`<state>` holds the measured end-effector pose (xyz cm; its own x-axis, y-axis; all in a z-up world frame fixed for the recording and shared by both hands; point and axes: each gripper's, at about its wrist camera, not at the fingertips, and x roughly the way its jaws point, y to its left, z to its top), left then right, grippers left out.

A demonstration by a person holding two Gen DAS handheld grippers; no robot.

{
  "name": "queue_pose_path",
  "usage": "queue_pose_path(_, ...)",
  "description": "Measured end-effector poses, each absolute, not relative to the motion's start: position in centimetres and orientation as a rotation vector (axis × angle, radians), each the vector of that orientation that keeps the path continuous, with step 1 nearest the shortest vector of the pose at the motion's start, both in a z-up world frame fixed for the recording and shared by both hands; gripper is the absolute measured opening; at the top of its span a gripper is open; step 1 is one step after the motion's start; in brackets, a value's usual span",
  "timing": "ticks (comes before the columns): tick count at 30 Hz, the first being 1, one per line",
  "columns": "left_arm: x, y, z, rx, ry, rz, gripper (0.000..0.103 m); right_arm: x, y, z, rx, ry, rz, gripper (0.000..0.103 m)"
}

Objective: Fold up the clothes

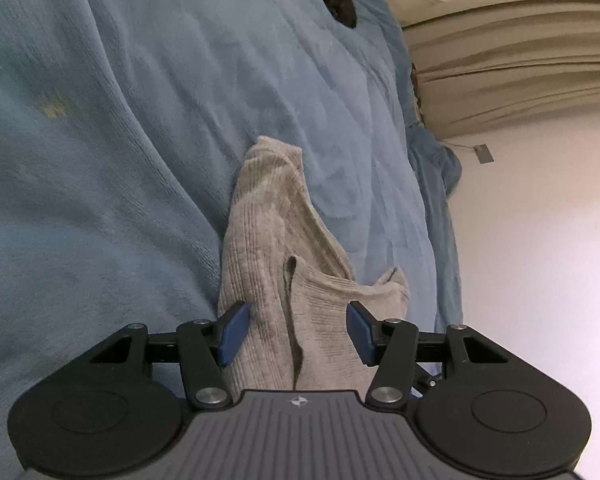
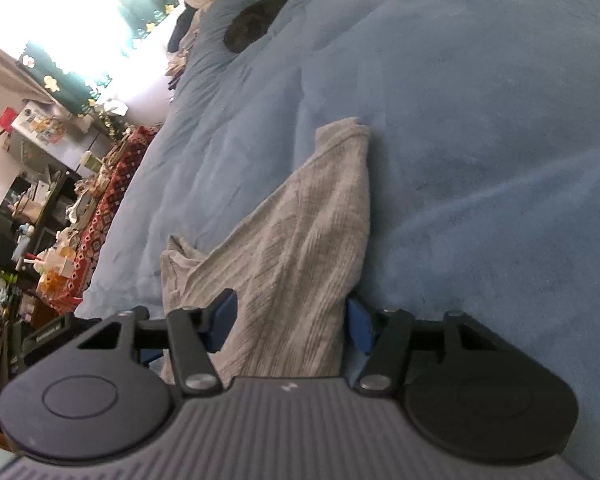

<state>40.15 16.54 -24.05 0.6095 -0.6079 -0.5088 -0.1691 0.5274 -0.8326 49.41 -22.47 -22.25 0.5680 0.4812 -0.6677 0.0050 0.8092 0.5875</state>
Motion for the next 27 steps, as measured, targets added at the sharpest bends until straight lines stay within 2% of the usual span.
queue_pose_path(2,39.9,16.7,-24.0,-0.996,0.903,-0.296,0.052,49.8,-22.4,-22.8,0.574,0.933,0.312,0.062)
queue_pose_path(4,39.6,16.9,-23.9,-0.984,0.898,-0.281,0.046,49.6,-22.5,-22.9,0.570,0.933,0.331,0.062)
queue_pose_path(5,39.4,17.0,-23.8,-0.978,0.895,-0.274,0.046,49.5,-22.6,-22.9,0.570,0.932,0.341,0.063)
queue_pose_path(7,39.1,17.2,-23.8,-0.965,0.890,-0.259,0.054,49.0,-23.0,-22.7,0.576,0.923,0.364,0.065)
queue_pose_path(10,39.0,17.5,-24.0,-0.974,0.888,-0.262,0.060,48.4,-23.4,-22.8,0.596,0.912,0.385,0.067)
queue_pose_path(17,41.8,15.0,-26.1,-0.971,0.975,-0.324,0.059,49.1,-23.3,-23.8,0.629,0.916,0.374,0.068)
queue_pose_path(18,41.9,14.7,-26.2,-0.955,0.979,-0.324,0.054,49.2,-23.1,-23.9,0.622,0.918,0.371,0.068)
queue_pose_path(19,42.1,14.3,-26.3,-0.939,0.983,-0.324,0.046,49.3,-22.9,-24.0,0.616,0.921,0.368,0.065)
queue_pose_path(20,42.3,14.3,-26.4,-0.935,0.987,-0.323,0.041,49.4,-22.6,-24.1,0.609,0.923,0.365,0.056)
queue_pose_path(21,42.2,14.4,-26.5,-0.944,0.987,-0.324,0.030,49.5,-22.4,-24.2,0.603,0.925,0.362,0.038)
queue_pose_path(23,42.0,14.3,-25.9,-0.944,0.972,-0.318,0.019,49.7,-22.0,-24.4,0.590,0.930,0.356,0.021)
queue_pose_path(24,41.8,14.1,-25.2,-0.925,0.955,-0.314,0.016,49.7,-21.8,-24.3,0.582,0.928,0.354,0.016)
queue_pose_path(27,40.9,13.4,-22.5,-0.845,0.888,-0.313,0.014,48.8,-21.1,-22.5,0.550,0.879,0.356,0.014)
